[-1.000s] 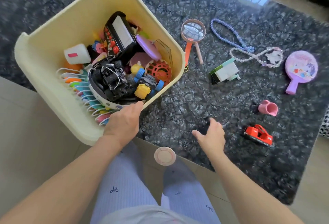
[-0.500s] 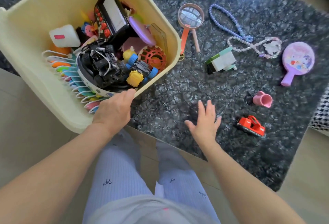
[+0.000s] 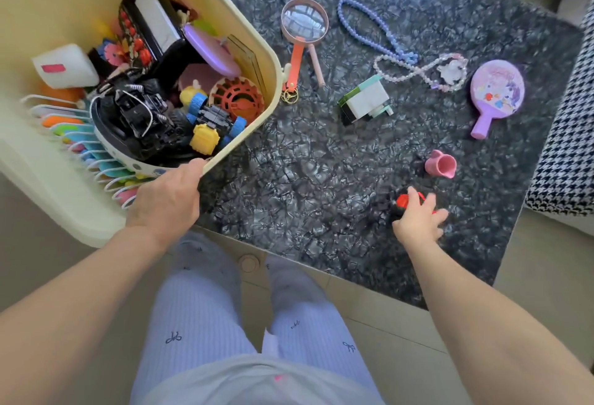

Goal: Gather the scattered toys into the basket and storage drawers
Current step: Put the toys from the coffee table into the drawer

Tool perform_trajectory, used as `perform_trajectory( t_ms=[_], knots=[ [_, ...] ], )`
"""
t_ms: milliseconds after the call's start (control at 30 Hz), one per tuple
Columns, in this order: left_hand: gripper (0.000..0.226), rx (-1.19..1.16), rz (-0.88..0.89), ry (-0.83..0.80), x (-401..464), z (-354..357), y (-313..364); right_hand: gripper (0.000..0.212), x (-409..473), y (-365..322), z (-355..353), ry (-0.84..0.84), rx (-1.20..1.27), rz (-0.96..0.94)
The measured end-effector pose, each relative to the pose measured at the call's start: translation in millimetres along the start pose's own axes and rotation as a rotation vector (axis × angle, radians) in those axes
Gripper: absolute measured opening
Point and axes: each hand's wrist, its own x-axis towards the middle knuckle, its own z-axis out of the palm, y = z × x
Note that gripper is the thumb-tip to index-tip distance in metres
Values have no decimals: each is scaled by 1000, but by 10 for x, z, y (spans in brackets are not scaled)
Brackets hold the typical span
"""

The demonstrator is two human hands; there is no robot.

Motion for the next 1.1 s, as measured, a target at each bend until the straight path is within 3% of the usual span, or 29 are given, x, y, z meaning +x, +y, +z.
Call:
perform_trajectory(
  t_ms=[67,167,300,367,467,567,633,733,833,933,1033,1100],
  knots=[
    [37,8,1,0,0,-6,-1,57,-44,-60,5,69,-94,-84],
    [43,8,5,26,-4,-5,-21,55,-177,-275,4,108,-115,-252],
    [49,17,16,43,5,-47,-21,53,-525,-812,-172,120,493,-518],
    [51,8,30,58,2,-54,-40,52,-819,-1149,-412,156,669,-694],
    [52,-37,28,68,13,-21,-66,51,-1244,-1706,-806,229,765,-961],
    [52,-64,-29,72,-2,-6,-131,49,-1634,-2306,-1010,156,736,-1192],
    [59,-50,6,89,-4,28,-209,43,-1862,-2662,-1068,45,711,-1221],
    [53,-62,69,86,20,31,-377,24,-2062,-3147,-1014,-177,796,-1095],
    [43,-88,113,87,32,17,-503,46,-2167,-3488,-951,-328,983,-883],
    [36,-124,135,115,20,-27,-583,52,-2224,-3498,-812,-244,960,-859],
    [12,-144,136,218,-152,-67,-605,42,-2374,-3197,-531,-114,965,-962],
    [29,-147,138,382,-401,-44,-644,31,-2520,-2923,-276,8,1038,-1061]
  ],
)
